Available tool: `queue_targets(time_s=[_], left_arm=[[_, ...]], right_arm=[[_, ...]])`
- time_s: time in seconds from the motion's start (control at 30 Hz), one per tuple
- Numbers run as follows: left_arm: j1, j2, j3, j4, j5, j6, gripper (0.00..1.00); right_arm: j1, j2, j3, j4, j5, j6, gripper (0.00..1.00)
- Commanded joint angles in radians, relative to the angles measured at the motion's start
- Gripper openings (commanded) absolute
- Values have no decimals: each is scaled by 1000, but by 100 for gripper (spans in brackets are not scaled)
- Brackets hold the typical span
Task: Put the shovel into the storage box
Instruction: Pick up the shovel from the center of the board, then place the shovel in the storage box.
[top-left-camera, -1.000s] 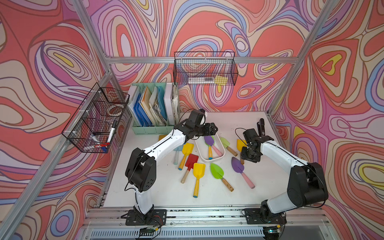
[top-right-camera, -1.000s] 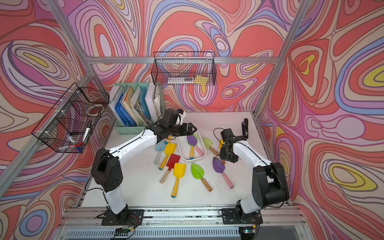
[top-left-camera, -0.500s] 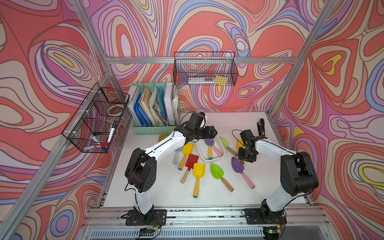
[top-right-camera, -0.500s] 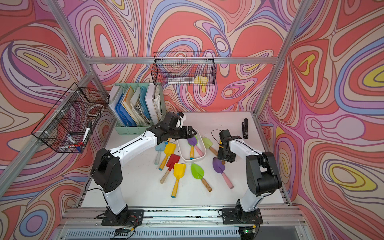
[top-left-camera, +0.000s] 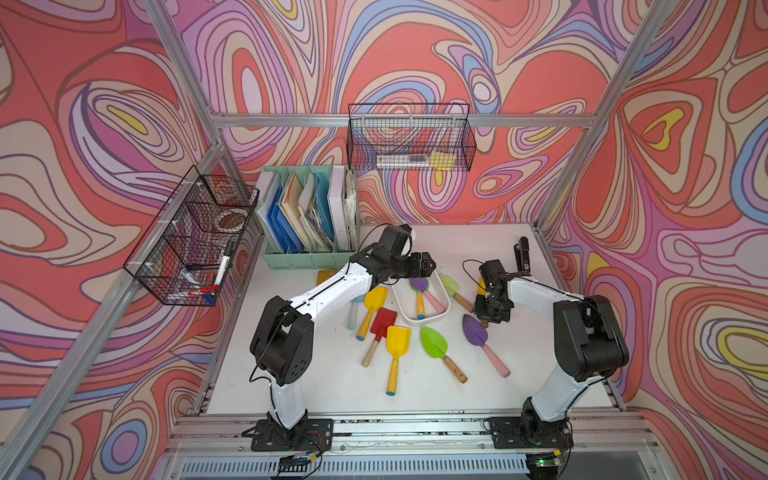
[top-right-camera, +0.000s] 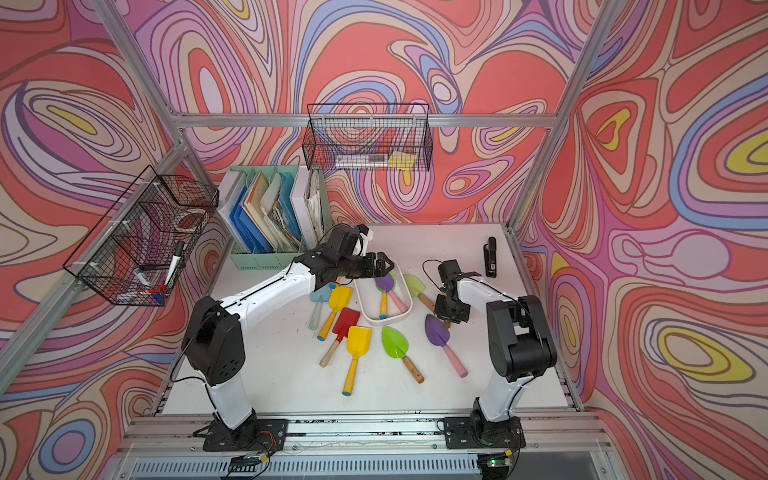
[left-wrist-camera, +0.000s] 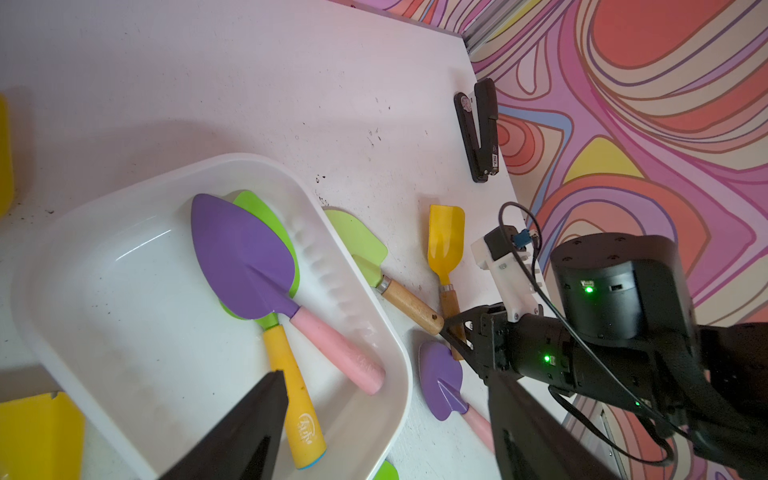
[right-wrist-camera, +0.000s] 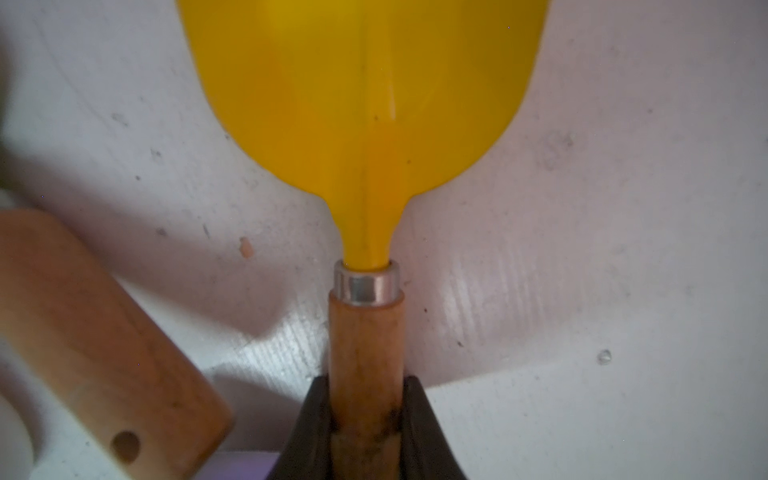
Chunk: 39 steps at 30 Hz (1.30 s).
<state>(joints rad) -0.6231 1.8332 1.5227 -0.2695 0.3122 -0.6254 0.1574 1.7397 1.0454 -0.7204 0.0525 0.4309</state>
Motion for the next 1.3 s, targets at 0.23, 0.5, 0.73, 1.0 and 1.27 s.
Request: queue_targets(time_s=[0.23, 0.5, 0.73, 1.0, 1.27], left_arm=[[-10, 13, 36, 13, 30, -11, 81], [-12, 34, 19, 82, 81, -29, 82], [-12, 68, 16, 157, 130, -50, 81], [-19, 116, 57, 155, 121, -27, 77], [-25, 121, 56, 145, 94, -23, 71]], right_arm=[[-2, -103, 52, -46, 4, -45, 0], [-2, -240, 58, -73, -95, -184, 0], [21, -313, 90, -124, -287, -302, 0], [126, -267, 173, -180, -309, -324, 0], [149, -230, 216, -165, -309, -294, 0]])
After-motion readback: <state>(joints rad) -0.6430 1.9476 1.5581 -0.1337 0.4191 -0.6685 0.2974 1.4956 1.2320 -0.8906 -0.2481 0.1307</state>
